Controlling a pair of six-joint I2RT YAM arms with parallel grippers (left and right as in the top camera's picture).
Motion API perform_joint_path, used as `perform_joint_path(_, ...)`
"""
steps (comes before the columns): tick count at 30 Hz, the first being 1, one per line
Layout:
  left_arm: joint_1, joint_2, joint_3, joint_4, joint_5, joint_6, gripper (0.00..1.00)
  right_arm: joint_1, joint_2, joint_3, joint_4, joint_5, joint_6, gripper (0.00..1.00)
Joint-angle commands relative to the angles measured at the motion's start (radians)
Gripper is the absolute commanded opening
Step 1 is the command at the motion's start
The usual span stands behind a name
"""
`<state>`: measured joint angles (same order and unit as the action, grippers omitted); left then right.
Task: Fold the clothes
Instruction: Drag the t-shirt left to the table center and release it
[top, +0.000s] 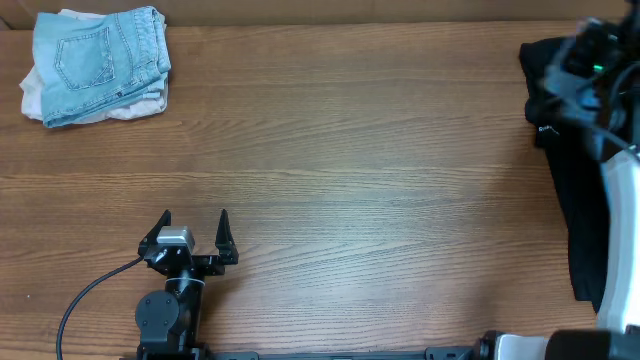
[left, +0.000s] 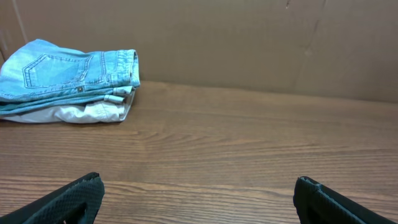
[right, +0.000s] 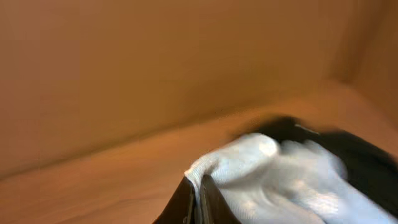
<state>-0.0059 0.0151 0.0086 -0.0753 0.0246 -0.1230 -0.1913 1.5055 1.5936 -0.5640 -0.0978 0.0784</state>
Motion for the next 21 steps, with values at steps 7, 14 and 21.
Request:
perform_joint_path(7,0.005,-0.01,-0.004,-0.002,-0.006,0.019,1.0,0.531,0.037,0.025,0.171,-0.261,0.064,0.04)
perform_joint_path(14,0.005,-0.01,-0.004,-0.002,-0.006,0.019,1.0,0.865,0.179,0.025,0.223,-0.005,0.083,0.08)
perform_joint_path(21,0.005,-0.01,-0.004,-0.002,-0.006,0.019,1.0,0.943,0.213,0.026,0.222,0.053,0.083,0.64)
